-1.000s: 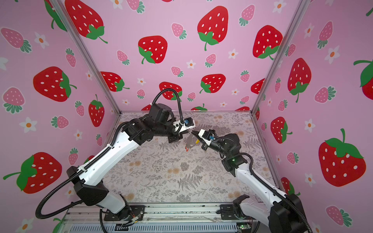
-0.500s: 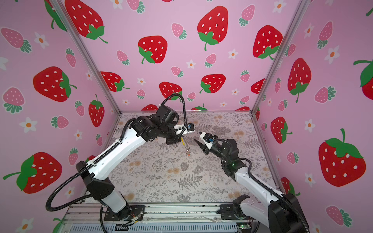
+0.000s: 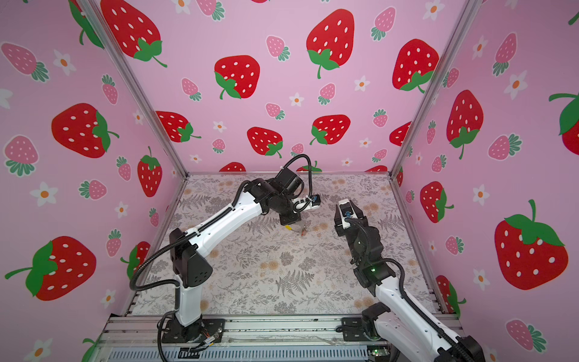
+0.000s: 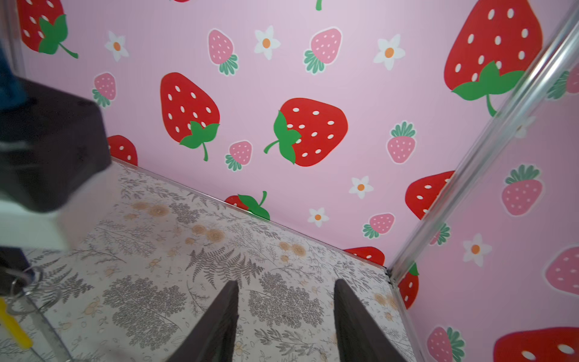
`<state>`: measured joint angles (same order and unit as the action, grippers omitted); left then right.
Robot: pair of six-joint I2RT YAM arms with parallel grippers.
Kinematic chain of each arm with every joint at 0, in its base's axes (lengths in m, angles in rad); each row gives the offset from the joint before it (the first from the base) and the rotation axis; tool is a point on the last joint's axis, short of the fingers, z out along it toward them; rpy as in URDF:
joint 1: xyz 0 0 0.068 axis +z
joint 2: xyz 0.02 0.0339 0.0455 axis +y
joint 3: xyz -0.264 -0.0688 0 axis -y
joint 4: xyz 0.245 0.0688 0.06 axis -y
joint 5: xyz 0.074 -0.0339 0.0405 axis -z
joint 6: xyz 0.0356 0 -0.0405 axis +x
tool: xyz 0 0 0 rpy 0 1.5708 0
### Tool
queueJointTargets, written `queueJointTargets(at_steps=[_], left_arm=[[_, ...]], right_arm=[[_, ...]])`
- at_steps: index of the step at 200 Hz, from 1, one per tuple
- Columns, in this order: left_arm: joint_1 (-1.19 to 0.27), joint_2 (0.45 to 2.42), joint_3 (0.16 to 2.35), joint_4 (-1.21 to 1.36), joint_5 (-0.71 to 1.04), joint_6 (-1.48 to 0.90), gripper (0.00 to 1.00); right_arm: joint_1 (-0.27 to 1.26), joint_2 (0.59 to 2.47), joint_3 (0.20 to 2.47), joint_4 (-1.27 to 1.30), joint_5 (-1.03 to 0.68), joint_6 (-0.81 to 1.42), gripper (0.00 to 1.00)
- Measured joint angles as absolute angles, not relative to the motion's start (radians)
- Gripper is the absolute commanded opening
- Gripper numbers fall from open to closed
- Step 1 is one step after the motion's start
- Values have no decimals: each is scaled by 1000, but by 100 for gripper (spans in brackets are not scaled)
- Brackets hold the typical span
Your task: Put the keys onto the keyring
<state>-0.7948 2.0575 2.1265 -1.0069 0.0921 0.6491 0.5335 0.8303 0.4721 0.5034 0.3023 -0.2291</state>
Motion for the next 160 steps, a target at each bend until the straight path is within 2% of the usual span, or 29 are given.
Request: queueJointTargets(at_steps=[18, 42, 114, 160], left_arm=[[-800, 2137, 2204, -989, 98, 650, 0], [-801, 2163, 2193, -963, 98, 657, 0], [-757, 2050, 1715, -822, 112, 659, 0], [-740, 1988, 1518, -759, 105, 657, 0]], right_arm=[[533, 820, 472, 464, 341, -229, 50], [533, 798, 472, 423, 369, -226, 51], [533, 779, 466, 385, 383, -223, 51], [533, 805, 464, 387, 375, -231, 51]])
